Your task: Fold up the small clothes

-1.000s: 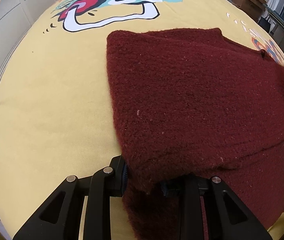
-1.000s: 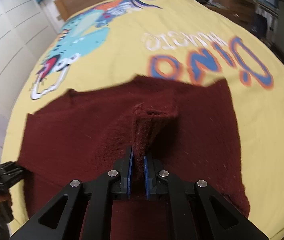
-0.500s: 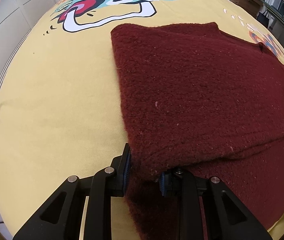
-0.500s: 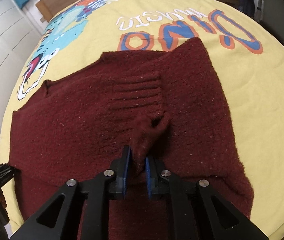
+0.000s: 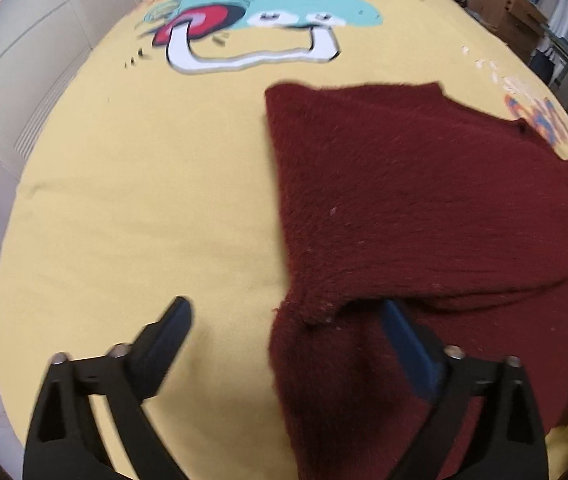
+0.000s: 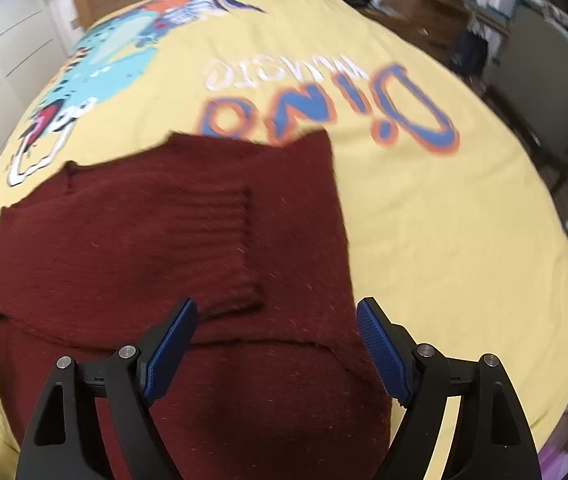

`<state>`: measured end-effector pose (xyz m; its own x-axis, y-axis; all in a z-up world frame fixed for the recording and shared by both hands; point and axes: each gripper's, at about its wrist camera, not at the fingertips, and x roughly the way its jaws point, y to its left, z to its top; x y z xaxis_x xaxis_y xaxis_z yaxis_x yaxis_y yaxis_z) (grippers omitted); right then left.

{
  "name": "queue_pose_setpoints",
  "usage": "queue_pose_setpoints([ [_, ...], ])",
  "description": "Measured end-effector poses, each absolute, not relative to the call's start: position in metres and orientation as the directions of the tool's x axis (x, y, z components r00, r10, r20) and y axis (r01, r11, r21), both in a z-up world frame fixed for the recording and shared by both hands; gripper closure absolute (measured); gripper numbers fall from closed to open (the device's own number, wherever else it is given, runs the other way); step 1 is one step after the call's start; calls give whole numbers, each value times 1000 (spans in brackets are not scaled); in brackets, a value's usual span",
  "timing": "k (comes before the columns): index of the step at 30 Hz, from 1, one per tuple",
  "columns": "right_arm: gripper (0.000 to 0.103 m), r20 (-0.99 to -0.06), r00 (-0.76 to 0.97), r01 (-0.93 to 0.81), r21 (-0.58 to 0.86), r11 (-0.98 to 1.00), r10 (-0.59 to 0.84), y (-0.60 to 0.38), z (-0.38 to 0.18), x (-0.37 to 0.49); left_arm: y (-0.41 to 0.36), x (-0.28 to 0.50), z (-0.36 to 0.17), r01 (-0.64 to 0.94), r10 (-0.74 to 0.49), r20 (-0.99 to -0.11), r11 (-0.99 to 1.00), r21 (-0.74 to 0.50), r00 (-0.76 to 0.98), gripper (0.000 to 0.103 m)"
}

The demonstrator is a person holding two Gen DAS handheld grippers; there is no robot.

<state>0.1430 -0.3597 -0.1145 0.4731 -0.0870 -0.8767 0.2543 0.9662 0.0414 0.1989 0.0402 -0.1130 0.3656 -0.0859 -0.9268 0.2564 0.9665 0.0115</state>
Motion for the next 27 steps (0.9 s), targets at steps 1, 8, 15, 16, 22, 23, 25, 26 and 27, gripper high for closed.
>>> queue_pose_setpoints([
  [1,14,-873,481,240,42,970,-81,-354,-111,145,37,197,-106,259,-87,-921,966,16,379,1],
  [8,0,-855,515,124,14,992,-52,-293,-104,175,-9,193,-85,300,-171,-878,953,-33,447,1],
  [15,0,-872,487,39,-33,999,-48,-247,-149,196,-58,220,-126,314,-148,-898,949,-12,414,1],
  [16,0,-878,475,39,-40,998,-53,-246,-157,197,-61,220,-135,315,-137,-905,949,-4,402,1],
  [22,0,-876,476,63,-46,997,-70,-269,-179,190,-51,215,-159,331,-92,-913,942,49,397,1],
  [23,0,-876,476,72,-49,996,-77,-276,-179,188,-46,215,-159,331,-90,-913,942,51,398,1],
  [25,0,-875,476,91,-49,995,-87,-289,-180,184,-36,217,-161,323,-86,-914,945,51,397,1],
  [26,0,-875,473,102,-59,993,-100,-296,-181,182,-29,218,-163,316,-92,-914,948,41,395,1],
  [27,0,-879,469,108,-39,993,-85,-302,-182,181,-24,219,-165,311,-97,-914,950,33,393,1],
])
